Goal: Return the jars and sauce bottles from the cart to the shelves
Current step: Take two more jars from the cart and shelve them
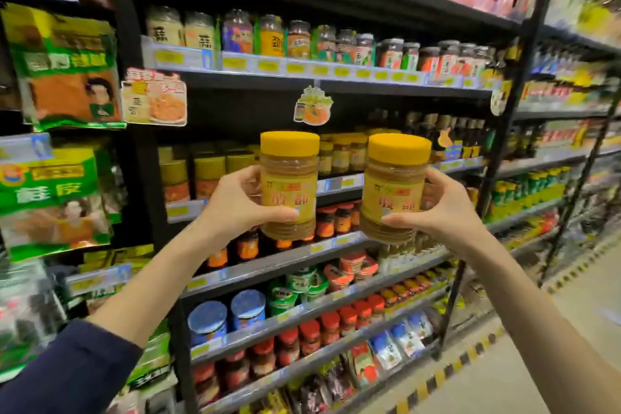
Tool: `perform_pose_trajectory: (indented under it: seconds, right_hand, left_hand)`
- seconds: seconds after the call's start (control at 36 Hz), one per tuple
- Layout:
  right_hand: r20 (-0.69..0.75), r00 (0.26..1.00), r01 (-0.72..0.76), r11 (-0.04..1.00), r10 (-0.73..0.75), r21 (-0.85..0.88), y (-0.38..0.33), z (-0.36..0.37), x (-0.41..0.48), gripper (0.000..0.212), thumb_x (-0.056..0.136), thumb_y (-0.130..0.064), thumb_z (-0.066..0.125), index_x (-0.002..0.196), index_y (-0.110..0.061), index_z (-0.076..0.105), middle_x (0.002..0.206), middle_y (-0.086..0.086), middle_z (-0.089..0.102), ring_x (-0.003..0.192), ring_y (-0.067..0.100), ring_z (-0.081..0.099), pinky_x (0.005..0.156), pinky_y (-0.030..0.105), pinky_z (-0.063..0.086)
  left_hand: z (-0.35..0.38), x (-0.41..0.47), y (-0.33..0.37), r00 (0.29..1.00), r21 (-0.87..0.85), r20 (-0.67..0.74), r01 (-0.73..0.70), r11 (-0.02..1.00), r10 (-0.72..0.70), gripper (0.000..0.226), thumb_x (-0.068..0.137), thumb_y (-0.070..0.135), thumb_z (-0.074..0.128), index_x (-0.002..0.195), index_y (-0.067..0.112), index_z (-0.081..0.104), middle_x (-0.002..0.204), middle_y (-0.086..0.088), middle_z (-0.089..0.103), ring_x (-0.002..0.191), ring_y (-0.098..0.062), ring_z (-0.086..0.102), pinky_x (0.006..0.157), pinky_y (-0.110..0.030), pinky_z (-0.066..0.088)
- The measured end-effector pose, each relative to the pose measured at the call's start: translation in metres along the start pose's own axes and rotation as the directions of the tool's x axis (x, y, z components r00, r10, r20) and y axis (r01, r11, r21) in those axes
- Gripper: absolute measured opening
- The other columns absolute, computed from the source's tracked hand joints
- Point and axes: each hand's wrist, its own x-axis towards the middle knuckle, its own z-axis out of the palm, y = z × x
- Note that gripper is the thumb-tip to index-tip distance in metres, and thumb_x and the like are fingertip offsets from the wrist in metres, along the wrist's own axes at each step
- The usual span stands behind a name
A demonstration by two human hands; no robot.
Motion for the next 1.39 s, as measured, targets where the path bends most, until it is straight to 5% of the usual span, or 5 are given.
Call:
perform_pose_trajectory:
  seconds: [0.28,0.5,0.72,1.06,1.39]
  right_hand:
    - [-0.072,0.997,-0.037,0.997,0.033,-0.066,0.05,-0.064,0.022,0.078,0.047,-0.023,0.086,0.118,-0.015,0.056,0.104,-0.001,0.07,0.092,0.009,0.068,0.077,0.025,0.057]
    - [-0.064,0.996,-0.067,0.994,0.062,-0.083,0.096,-0.064,0.073,0.077,0.047,-0.023,0.087,0.117,-0.017,0.056,0.104,-0.002,0.07,0.093,0.009,0.068,0.076,0.024,0.057]
    - [-0.006,0.999,-0.042,0.998,0.042,-0.051,0.129,-0.039,0.141,0.081,0.048,-0.023,0.088,0.12,-0.02,0.051,0.11,-0.003,0.067,0.099,0.008,0.066,0.081,0.027,0.056]
    - [0.092,0.994,0.055,0.998,-0.056,0.011,0.145,0.031,0.22,0.081,0.049,-0.01,0.089,0.12,-0.014,0.049,0.109,-0.008,0.063,0.095,-0.007,0.062,0.073,0.009,0.049]
    - [0.303,0.944,0.109,0.99,-0.133,0.095,0.159,0.118,0.269,0.086,0.048,-0.016,0.092,0.122,-0.019,0.048,0.112,-0.009,0.063,0.101,-0.002,0.061,0.078,0.013,0.051]
  left_hand:
    - [0.077,0.06,-0.02,0.997,-0.034,0.074,-0.012,0.999,0.015,0.062,0.042,0.027,0.085,0.098,0.029,0.061,0.099,0.008,0.071,0.091,-0.005,0.068,0.071,-0.019,0.056]
    - [0.082,0.116,-0.054,0.997,0.009,0.082,-0.009,1.0,0.008,0.066,0.039,0.034,0.086,0.1,0.033,0.061,0.099,0.006,0.072,0.094,-0.009,0.068,0.081,-0.032,0.056]
    - [0.06,0.173,-0.083,0.998,0.031,0.063,0.0,1.0,-0.002,0.067,0.035,0.04,0.085,0.097,0.035,0.06,0.088,0.023,0.072,0.088,-0.002,0.069,0.073,-0.019,0.057]
    - [0.003,0.198,-0.119,0.995,0.061,-0.043,0.093,0.994,-0.09,0.087,0.019,0.054,0.088,0.099,0.031,0.061,0.091,0.011,0.074,0.088,-0.008,0.07,0.071,-0.023,0.058]
    - [-0.046,0.163,-0.127,0.956,0.114,-0.255,0.176,0.978,-0.142,0.088,0.021,0.058,0.087,0.101,0.034,0.06,0.095,0.015,0.073,0.089,-0.008,0.07,0.068,-0.022,0.058]
